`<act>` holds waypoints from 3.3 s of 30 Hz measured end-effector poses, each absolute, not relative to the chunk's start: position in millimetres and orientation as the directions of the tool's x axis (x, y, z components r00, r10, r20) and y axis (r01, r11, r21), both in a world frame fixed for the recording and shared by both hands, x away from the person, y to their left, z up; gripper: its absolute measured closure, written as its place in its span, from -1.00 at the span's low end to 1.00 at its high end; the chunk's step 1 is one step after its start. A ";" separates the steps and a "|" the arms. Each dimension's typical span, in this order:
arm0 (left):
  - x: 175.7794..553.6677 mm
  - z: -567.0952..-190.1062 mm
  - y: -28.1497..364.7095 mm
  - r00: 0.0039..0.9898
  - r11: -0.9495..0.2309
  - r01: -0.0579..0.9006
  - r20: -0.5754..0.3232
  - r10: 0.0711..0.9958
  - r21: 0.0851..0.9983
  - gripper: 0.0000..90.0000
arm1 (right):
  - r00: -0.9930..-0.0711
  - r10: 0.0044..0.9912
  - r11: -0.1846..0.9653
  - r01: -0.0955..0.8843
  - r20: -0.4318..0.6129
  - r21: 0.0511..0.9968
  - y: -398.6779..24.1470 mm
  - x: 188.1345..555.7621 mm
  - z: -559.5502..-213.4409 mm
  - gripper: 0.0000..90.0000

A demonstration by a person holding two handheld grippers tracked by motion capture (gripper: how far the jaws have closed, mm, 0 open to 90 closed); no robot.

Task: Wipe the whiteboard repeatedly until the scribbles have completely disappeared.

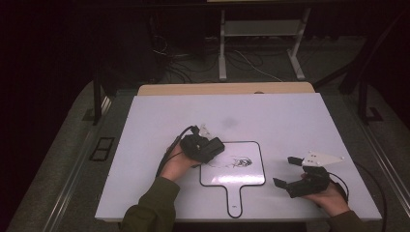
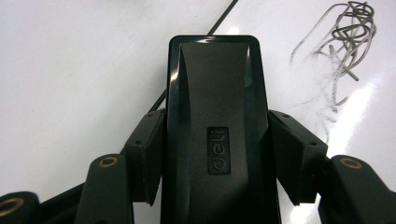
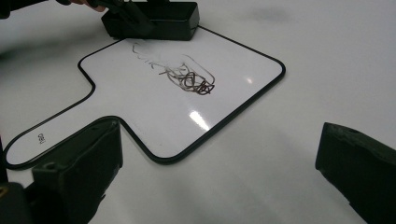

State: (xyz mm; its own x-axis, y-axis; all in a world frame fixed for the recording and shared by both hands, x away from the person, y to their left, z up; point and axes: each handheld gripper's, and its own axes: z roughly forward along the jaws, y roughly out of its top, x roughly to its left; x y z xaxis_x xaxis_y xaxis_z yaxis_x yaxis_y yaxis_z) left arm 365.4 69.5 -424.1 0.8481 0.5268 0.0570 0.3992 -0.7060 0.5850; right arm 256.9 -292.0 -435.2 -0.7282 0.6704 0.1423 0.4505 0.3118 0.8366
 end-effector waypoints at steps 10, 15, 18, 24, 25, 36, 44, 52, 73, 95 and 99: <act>352.5 -424.3 67.2 0.866 -0.716 0.389 0.036 0.499 0.580 -0.12 | -0.727 0.671 0.311 0.453 0.144 0.835 -292.1 257.0 -435.2 -1.00; 338.5 -423.9 62.7 0.887 -0.732 0.366 0.023 0.462 0.574 -0.12 | -0.727 0.671 0.312 0.451 0.142 0.836 -292.1 256.9 -435.2 -1.00; 335.5 -423.5 60.7 0.889 -0.739 0.357 0.034 0.456 0.572 -0.12 | -0.726 0.672 0.311 0.453 0.144 0.836 -292.0 257.0 -435.2 -1.00; 348.6 -425.3 67.4 0.868 -0.711 0.387 0.028 0.496 0.587 -0.12 | -0.728 0.672 0.313 0.449 0.139 0.837 -292.3 256.8 -435.1 -1.00; 350.1 -425.5 68.1 0.865 -0.707 0.391 0.028 0.501 0.589 -0.12 | -0.727 0.672 0.312 0.450 0.140 0.837 -292.2 256.9 -435.2 -1.00; 338.4 -424.8 56.3 0.900 -0.745 0.352 0.014 0.436 0.567 -0.12 | -0.728 0.671 0.314 0.452 0.141 0.835 -291.1 257.2 -435.6 -1.00; 358.9 -426.6 57.1 0.868 -0.713 0.391 0.024 0.496 0.582 -0.12 | -0.727 0.672 0.314 0.451 0.140 0.836 -291.4 256.9 -435.4 -1.00; 352.1 -425.7 47.1 0.889 -0.737 0.369 0.018 0.458 0.566 -0.12 | -0.728 0.672 0.317 0.452 0.139 0.834 -291.0 257.7 -435.9 -1.00; 360.7 -426.7 35.1 0.883 -0.736 0.374 0.027 0.469 0.564 -0.12 | -0.727 0.673 0.319 0.452 0.137 0.833 -290.7 257.8 -436.0 -1.00; 359.8 -425.7 12.2 0.896 -0.754 0.358 0.025 0.443 0.550 -0.12 | -0.725 0.674 0.315 0.454 0.140 0.834 -291.4 257.9 -435.9 -1.00; 351.1 -425.8 5.0 0.918 -0.767 0.324 0.011 0.396 0.554 -0.12 | -0.726 0.674 0.314 0.454 0.141 0.834 -291.3 258.0 -435.9 -1.00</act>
State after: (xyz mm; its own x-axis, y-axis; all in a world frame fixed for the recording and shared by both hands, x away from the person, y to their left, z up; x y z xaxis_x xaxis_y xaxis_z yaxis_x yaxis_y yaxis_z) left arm 351.1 5.0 -425.8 0.9181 0.3962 0.0115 0.3241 -0.7671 0.5537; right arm 258.0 -291.3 -435.9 -0.7255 0.6735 0.1413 0.4541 0.3142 0.8338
